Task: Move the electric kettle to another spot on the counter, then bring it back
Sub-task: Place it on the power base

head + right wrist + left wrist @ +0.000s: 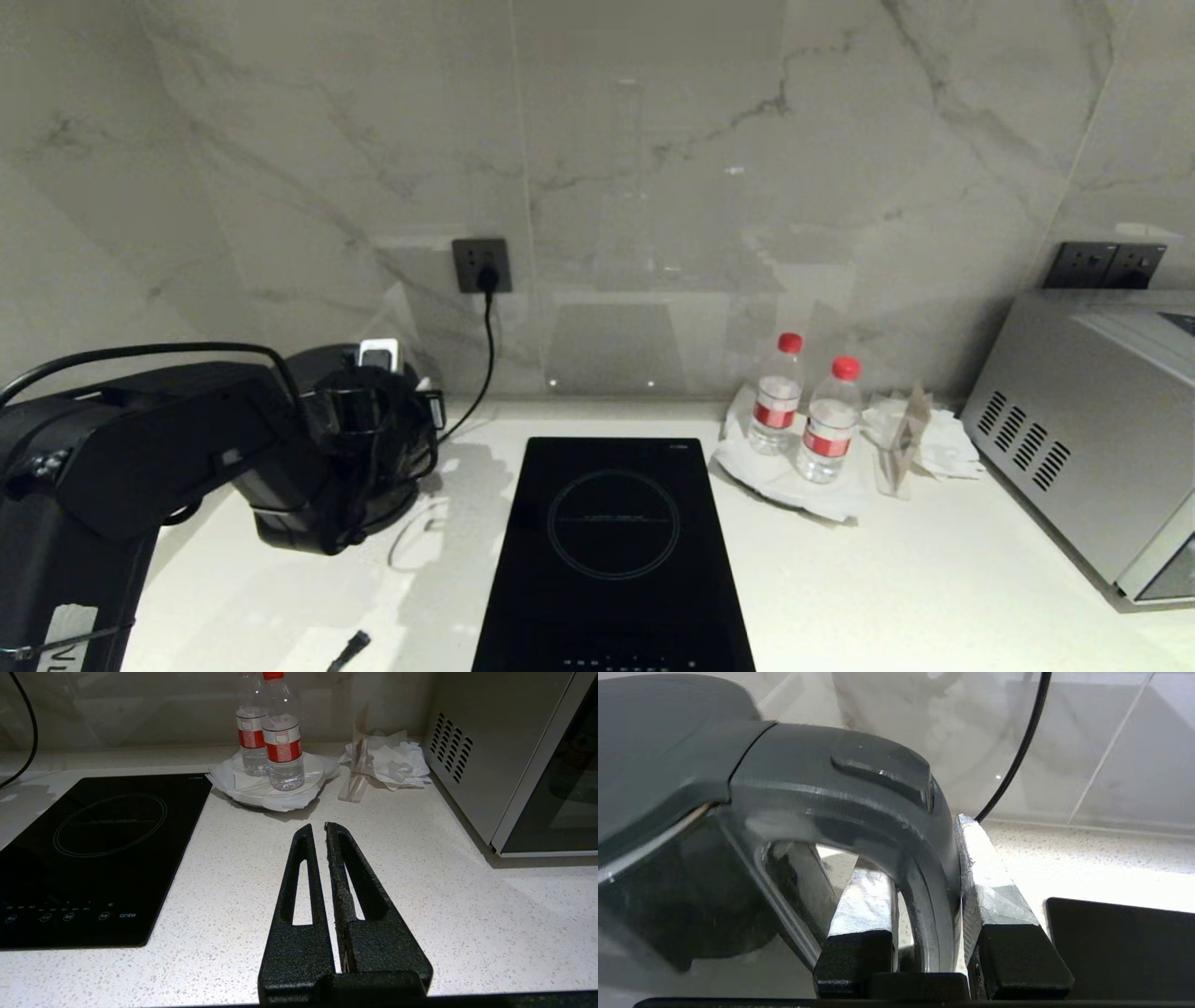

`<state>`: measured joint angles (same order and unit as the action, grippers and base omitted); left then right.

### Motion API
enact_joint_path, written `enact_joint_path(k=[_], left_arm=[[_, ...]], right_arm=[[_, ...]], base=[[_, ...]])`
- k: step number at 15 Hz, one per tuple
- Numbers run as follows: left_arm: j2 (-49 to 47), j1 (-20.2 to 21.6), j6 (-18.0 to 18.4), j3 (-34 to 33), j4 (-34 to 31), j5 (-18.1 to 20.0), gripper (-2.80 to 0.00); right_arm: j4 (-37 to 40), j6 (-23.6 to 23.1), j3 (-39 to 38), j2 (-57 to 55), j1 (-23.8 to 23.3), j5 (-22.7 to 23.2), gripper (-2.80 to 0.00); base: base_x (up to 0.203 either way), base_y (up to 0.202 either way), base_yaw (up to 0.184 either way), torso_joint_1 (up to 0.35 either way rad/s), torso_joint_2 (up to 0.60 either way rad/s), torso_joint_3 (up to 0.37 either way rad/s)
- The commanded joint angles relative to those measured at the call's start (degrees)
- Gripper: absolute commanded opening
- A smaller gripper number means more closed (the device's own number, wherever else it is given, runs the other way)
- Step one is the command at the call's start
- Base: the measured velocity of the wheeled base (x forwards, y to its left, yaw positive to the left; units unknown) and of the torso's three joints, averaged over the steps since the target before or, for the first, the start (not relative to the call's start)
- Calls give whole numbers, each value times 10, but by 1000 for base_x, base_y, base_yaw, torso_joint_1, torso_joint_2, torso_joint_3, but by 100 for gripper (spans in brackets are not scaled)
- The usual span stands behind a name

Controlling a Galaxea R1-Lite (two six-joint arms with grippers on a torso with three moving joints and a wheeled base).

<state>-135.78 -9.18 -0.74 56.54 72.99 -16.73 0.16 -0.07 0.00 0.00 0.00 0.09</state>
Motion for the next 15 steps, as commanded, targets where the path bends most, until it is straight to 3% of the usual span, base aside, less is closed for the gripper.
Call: enact_joint_path(k=[1,10,15], left_arm=[[3,0,0,-4,6,-1,-280],[-8,2,0,6,5,1,-280],[-19,-20,1,-9,7,-3,-280]], right_arm=[[0,0,0,0,0,0,-280],[0,0,0,-1,0,0,-280],[0,0,0,-1,0,0,-280]], base=[[0,0,0,0,0,0],[0,0,0,0,0,0],[0,0,0,0,0,0]])
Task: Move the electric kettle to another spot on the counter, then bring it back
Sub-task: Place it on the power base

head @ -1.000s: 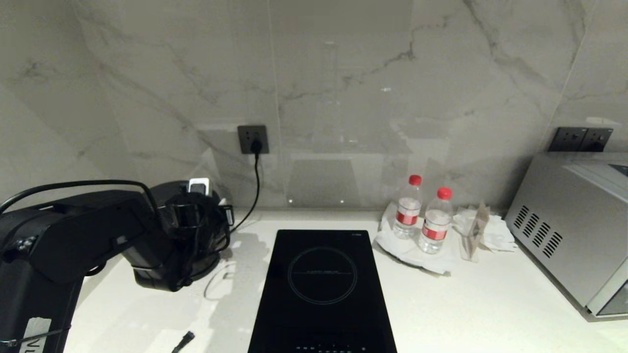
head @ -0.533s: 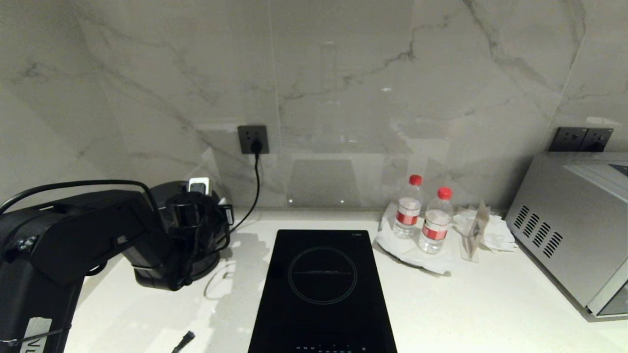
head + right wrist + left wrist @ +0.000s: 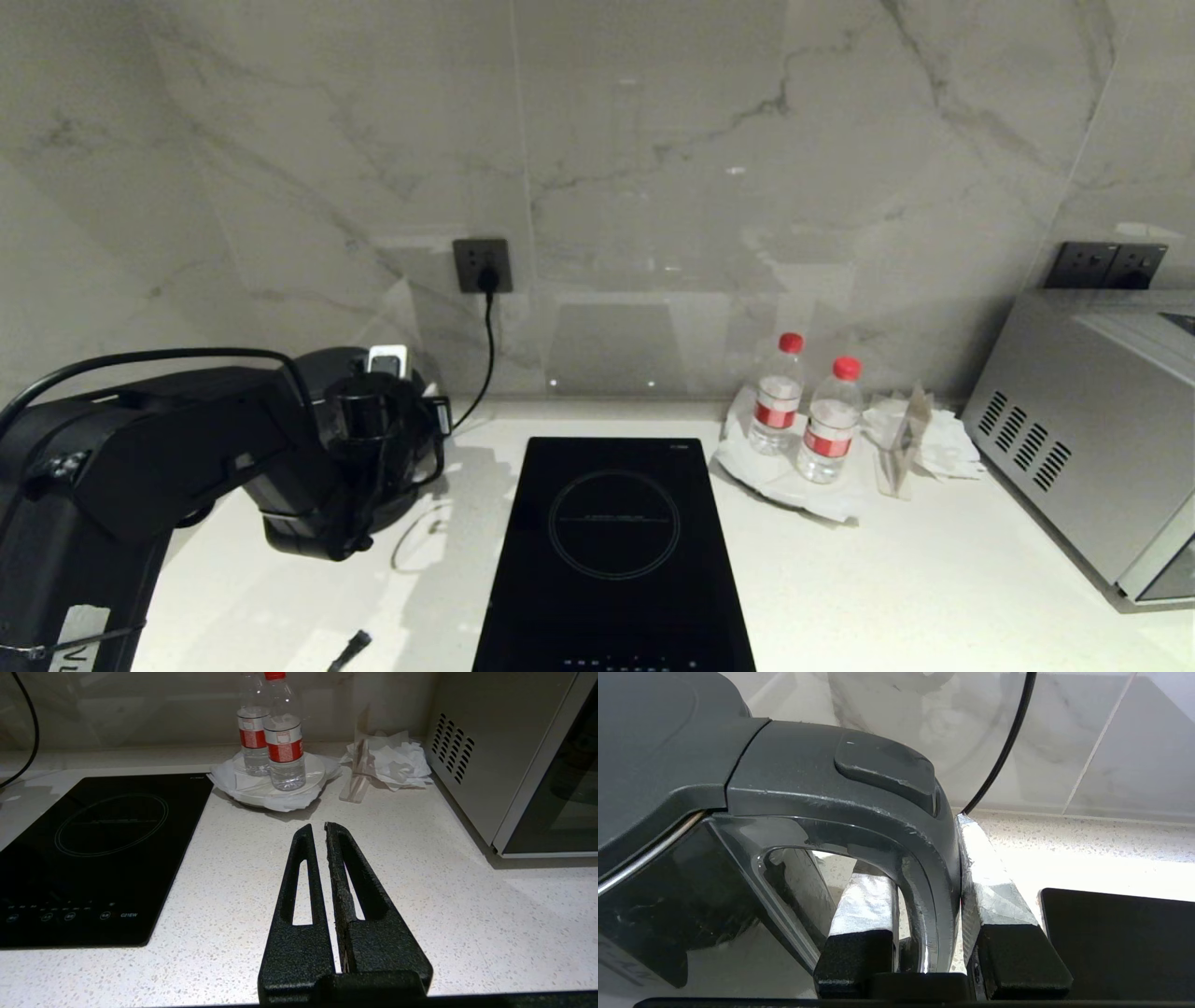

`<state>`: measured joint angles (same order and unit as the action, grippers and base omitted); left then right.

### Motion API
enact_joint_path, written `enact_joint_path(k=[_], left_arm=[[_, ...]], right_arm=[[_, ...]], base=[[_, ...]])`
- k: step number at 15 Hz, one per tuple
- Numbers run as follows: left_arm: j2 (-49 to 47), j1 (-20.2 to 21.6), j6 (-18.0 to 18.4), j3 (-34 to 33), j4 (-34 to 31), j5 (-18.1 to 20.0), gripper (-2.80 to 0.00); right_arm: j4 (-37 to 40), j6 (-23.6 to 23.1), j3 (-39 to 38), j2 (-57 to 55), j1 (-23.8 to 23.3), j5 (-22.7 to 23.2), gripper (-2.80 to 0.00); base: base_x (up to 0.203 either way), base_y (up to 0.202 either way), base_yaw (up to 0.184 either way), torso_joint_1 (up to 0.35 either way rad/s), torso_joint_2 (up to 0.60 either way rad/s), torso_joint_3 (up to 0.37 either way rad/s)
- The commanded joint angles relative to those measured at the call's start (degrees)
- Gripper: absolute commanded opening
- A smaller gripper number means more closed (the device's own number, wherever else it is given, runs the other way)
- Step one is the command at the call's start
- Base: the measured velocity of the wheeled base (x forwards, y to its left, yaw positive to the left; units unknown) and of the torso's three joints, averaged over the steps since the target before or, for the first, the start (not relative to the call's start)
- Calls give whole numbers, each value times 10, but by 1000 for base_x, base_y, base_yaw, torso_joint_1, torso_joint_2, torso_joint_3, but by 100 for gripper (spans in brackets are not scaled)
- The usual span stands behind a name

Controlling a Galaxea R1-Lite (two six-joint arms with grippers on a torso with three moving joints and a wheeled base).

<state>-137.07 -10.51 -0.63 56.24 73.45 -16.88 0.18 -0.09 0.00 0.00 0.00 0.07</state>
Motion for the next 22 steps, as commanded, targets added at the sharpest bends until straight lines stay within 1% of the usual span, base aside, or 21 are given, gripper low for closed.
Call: enact_joint_path(k=[1,3,4,5,6,11,13,18,20,22], left_arm=[[-5,-12,-1,-14,2,-2,-280],[-6,-20,2,-18,2,-3,-280],[-6,-20,10,-21,2,-3,-280],[-5,-21,30,-29,3,-3,-280],[-1,-24,32,-31,4,-4,0],[11,-24,28,-32,4,-6,0],[21,-24,20,-41,4,-6,0],[30,-21,14,-78,4,-3,0],[40,-22,5,-101,4,2,0],[46,-26,5,-123,4,5,0]], right_arm=[[0,0,0,0,0,0,-280],[0,0,0,0,0,0,-280],[0,0,0,0,0,0,-280],[0,0,0,-1,0,0,-280],[0,0,0,-1,0,0,-280],[0,0,0,0,0,0,-280],[0,0,0,0,0,0,-280],[0,0,0,0,0,0,-280],[0,0,0,-1,0,0,-280],[0,0,0,0,0,0,-280]], base=[[0,0,0,0,0,0],[0,0,0,0,0,0],[0,0,0,0,0,0],[0,0,0,0,0,0],[0,0,0,0,0,0],[0,0,0,0,0,0],[0,0,0,0,0,0],[0,0,0,0,0,0],[0,0,0,0,0,0],[0,0,0,0,0,0]])
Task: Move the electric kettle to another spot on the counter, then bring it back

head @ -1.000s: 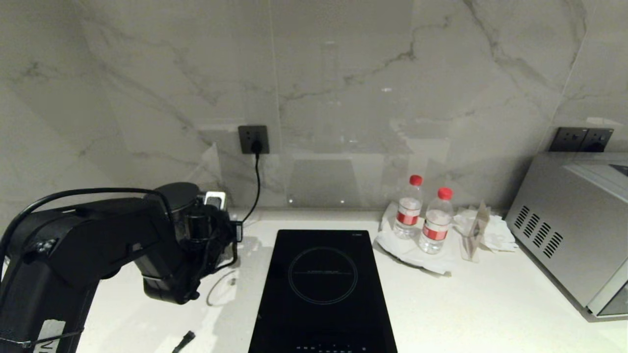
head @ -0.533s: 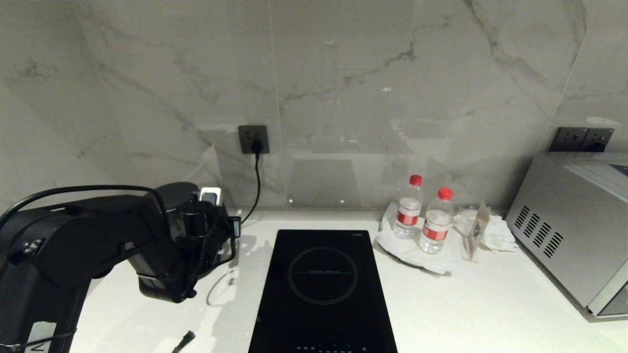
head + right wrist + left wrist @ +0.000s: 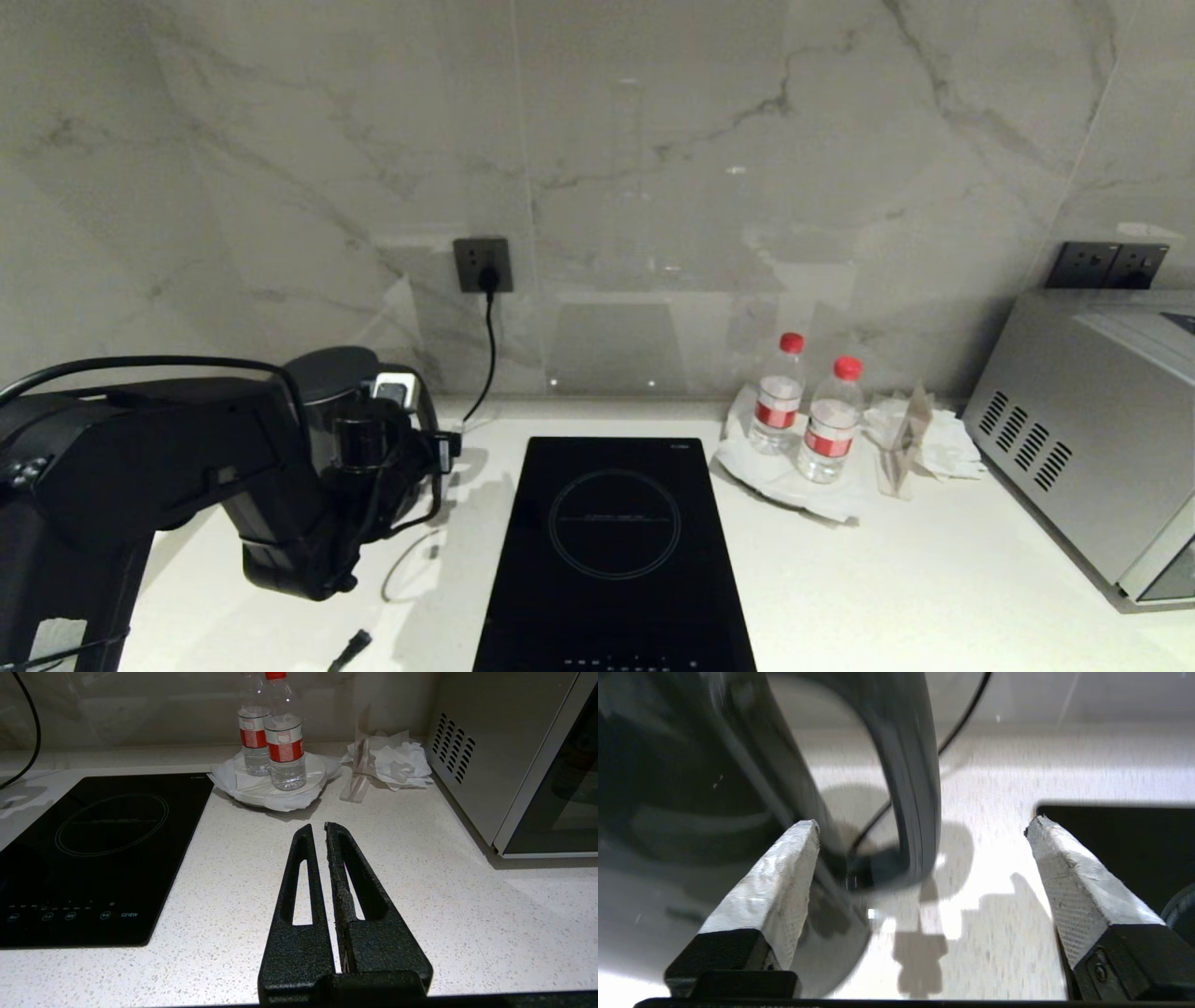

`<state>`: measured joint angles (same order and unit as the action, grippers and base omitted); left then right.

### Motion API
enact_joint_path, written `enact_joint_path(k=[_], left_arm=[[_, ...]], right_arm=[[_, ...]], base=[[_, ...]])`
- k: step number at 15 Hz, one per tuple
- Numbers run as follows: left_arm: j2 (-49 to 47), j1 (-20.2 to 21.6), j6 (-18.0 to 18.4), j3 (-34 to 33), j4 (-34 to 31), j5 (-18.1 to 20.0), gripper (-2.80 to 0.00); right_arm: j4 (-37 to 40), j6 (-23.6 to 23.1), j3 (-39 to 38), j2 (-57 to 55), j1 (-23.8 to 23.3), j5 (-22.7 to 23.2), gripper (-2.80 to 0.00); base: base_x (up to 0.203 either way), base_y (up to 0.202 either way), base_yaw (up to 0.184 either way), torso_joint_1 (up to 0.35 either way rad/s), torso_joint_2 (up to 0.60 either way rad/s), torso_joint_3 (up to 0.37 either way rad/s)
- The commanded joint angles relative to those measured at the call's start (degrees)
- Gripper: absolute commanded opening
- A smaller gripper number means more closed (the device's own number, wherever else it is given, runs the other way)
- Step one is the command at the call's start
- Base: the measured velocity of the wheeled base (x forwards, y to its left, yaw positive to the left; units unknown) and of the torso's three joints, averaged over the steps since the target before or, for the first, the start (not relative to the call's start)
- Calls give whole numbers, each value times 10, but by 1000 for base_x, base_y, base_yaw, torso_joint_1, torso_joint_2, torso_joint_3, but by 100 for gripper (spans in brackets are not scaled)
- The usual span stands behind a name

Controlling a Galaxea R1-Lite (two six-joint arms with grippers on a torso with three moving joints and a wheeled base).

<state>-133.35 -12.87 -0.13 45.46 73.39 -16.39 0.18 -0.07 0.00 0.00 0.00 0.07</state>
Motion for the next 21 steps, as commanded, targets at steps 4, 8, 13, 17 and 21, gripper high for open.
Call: enact_joint_path(k=[4,8,13,17,21], left_arm=[[35,0,-14,-47,4,17,0],[53,-10,-15,-93,10,25,0],[28,-18,-7,-139,139,31,0],[66,-21,-7,-166,105,31,0],[138,-26,-9,-249,85,46,0]], right_arm=[[0,0,0,0,0,0,-280],[0,0,0,-1,0,0,-280],[0,0,0,0,0,0,-280],[0,0,0,0,0,0,-280],[0,0,0,0,0,0,-280]], base=[[0,0,0,0,0,0],[0,0,0,0,0,0],[0,0,0,0,0,0],[0,0,0,0,0,0],[0,0,0,0,0,0]])
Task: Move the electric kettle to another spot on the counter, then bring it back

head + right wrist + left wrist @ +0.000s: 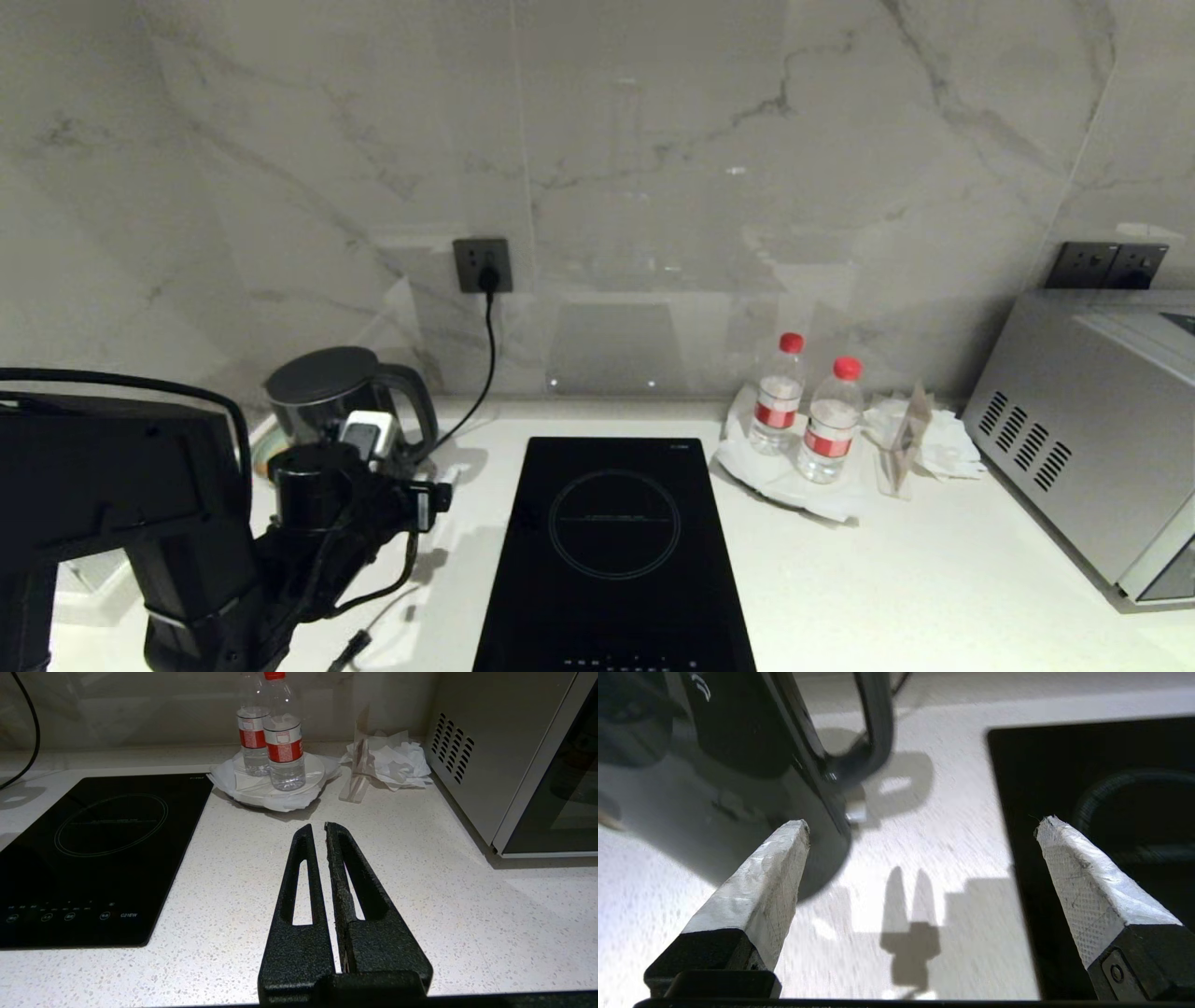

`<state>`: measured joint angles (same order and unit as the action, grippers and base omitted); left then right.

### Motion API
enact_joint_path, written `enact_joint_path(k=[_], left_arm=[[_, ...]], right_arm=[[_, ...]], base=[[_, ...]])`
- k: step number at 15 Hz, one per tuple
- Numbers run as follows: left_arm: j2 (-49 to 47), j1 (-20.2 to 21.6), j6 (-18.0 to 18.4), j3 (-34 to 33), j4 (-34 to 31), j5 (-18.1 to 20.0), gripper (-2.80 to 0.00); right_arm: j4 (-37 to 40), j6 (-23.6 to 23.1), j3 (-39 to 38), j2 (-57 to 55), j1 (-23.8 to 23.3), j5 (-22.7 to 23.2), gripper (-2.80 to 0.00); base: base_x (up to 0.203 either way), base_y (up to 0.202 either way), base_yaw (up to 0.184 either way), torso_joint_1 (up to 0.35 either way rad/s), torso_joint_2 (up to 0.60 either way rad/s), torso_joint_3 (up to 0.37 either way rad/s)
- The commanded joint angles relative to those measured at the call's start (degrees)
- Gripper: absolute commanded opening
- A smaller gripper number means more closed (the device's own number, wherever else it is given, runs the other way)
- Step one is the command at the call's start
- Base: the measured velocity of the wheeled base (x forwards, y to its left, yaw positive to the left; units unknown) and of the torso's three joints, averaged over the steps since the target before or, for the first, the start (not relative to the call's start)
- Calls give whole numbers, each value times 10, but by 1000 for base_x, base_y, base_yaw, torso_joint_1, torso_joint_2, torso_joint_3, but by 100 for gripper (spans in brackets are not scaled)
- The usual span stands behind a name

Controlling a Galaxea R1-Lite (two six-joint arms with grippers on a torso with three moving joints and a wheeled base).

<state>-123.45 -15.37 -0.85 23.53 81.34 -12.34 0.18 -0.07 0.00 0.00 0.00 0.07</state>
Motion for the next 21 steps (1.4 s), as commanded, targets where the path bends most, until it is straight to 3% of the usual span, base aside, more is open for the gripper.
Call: enact_joint_path(k=[1,4,8,11,17,18,21], left_arm=[[54,-1,-4,-48,13,13,0],[99,2,-11,-88,54,16,0],[226,-8,-11,-109,31,17,0],[356,-24,-14,-99,-80,17,0],[608,-57,-32,-57,-438,-2,0],[651,-58,-33,-38,-516,-18,-280],[759,-58,-34,26,-695,-69,-280]], right_arm=[[0,0,0,0,0,0,-280],[0,0,0,-1,0,0,-280],[0,0,0,0,0,0,-280],[0,0,0,-1,0,0,-280],[0,0,0,0,0,0,-280],[0,0,0,-1,0,0,-280],[0,0,0,-1,0,0,-280]], base=[[0,0,0,0,0,0],[0,0,0,0,0,0],[0,0,0,0,0,0],[0,0,0,0,0,0],[0,0,0,0,0,0],[0,0,0,0,0,0],[0,0,0,0,0,0]])
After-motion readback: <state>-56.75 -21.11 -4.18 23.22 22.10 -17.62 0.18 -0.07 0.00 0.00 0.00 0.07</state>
